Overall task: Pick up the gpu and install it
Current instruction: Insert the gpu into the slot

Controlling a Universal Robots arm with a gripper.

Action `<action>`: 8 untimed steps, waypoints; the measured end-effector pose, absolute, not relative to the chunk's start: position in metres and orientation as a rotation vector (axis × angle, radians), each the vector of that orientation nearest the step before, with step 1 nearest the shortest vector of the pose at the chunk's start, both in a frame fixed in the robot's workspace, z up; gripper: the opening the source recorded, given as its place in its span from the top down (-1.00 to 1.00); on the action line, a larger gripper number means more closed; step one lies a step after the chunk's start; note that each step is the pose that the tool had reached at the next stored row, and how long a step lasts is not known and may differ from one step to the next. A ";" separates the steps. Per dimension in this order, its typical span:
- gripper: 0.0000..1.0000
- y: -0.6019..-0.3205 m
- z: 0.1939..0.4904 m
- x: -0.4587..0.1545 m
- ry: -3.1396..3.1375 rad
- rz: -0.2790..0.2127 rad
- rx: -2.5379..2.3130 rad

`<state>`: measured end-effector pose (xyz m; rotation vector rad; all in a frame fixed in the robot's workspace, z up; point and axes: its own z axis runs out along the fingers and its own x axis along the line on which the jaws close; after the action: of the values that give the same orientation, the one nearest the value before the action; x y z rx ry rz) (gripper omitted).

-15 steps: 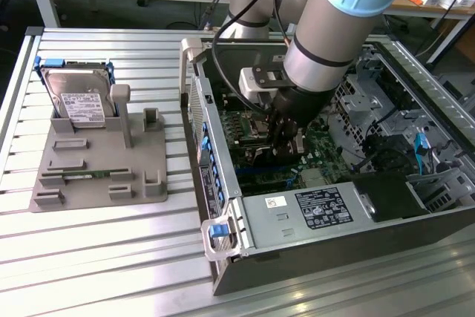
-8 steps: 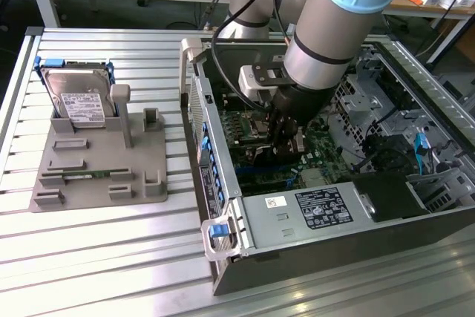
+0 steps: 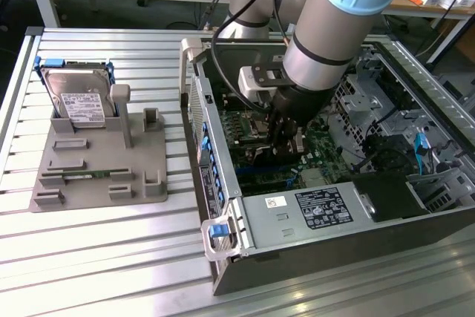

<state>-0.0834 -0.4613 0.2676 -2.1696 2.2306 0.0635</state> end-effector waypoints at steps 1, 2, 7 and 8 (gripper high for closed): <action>0.48 -0.461 0.267 -0.083 2.230 0.064 -2.170; 0.48 -0.461 0.267 -0.083 2.231 0.064 -2.170; 0.48 -0.461 0.267 -0.083 2.231 0.064 -2.170; 0.48 -0.461 0.267 -0.083 2.231 0.064 -2.170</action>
<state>-0.0834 -0.4610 0.2669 -2.1695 2.2305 0.0635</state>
